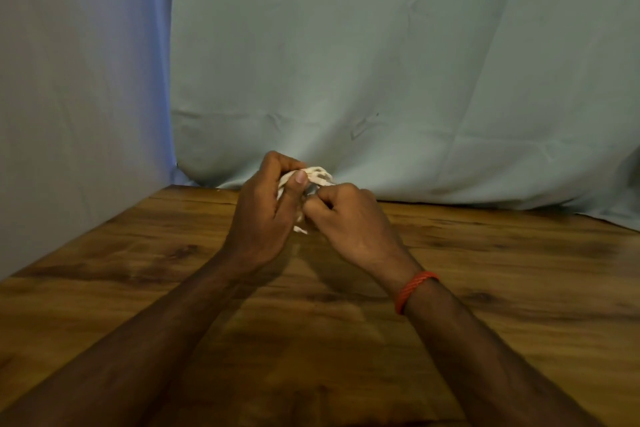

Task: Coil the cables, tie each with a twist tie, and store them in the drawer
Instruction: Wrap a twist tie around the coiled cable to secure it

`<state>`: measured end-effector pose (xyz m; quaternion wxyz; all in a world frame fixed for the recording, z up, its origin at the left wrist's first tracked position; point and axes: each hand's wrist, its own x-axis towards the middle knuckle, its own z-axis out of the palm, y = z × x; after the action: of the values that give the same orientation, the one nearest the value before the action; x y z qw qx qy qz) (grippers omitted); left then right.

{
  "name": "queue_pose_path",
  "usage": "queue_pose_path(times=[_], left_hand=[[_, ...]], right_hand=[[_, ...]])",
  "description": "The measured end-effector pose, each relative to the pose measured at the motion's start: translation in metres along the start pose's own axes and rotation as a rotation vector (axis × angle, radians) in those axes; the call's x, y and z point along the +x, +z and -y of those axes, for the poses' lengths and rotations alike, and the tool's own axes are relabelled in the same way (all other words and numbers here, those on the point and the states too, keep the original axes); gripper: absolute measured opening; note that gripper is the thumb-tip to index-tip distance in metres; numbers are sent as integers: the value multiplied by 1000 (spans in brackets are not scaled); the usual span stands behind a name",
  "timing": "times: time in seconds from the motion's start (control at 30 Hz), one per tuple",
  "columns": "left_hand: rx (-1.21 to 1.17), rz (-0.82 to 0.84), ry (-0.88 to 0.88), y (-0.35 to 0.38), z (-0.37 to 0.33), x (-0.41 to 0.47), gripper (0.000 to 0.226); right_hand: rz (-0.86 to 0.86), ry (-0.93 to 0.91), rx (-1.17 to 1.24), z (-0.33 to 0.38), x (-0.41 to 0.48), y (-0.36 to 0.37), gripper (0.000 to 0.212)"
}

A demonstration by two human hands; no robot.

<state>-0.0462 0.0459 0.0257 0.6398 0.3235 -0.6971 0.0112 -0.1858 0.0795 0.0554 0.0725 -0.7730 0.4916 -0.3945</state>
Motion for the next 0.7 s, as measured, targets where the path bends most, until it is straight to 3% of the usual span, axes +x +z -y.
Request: queue_pose_path(times=[0.43,0.7], left_hand=[[175,-32,71,-3,13,3,13],[256,29,131,0,11,3,19]], right_hand=[[265,168,621,0,0,-26,36],[259,179,721,-3,4,-26,40]])
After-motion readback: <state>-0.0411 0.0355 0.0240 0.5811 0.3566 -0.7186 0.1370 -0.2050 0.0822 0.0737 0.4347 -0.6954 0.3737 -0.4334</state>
